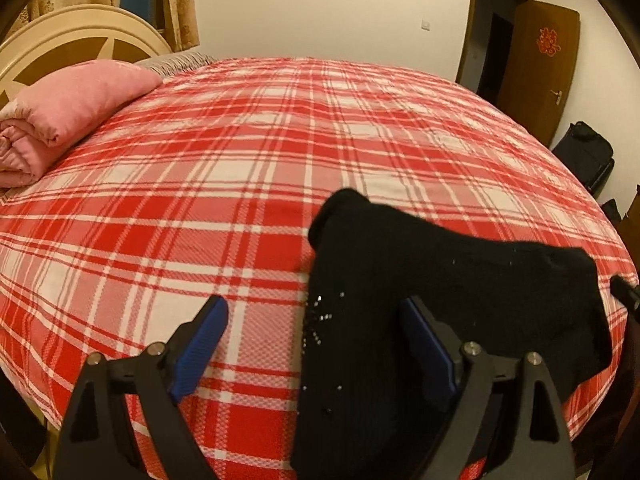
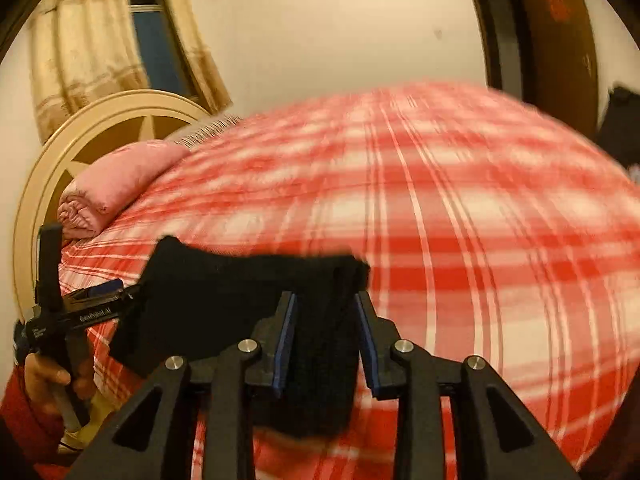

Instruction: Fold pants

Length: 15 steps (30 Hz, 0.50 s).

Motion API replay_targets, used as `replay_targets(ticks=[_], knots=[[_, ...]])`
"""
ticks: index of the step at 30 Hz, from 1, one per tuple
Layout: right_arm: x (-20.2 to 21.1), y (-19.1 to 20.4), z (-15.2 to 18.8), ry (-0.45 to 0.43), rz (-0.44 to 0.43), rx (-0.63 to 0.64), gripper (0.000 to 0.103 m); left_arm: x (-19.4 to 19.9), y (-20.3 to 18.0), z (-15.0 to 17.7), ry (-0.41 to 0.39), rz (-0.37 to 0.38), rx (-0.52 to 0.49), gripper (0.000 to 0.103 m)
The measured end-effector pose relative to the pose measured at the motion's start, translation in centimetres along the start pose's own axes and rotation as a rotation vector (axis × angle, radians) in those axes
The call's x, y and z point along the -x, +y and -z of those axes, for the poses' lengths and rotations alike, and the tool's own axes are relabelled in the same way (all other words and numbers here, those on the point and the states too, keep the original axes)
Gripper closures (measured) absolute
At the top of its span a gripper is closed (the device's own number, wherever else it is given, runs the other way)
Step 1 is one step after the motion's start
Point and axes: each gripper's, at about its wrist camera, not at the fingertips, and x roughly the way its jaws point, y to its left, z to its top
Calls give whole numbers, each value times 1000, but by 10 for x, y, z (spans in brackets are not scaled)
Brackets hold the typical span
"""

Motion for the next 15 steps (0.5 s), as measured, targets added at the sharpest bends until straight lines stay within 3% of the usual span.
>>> replay_targets(ticks=[6,10,15], knots=[[-46,24,-21,46,14,135,72,-7,-12,-4,14,-9,-20,12],[-81,15,-10,126,46,89,71,-17,-18,-6,48,-46,-37,9],[-84,12,-10,98,43,66,71,-22,-15,-6,64,-53,-8,2]])
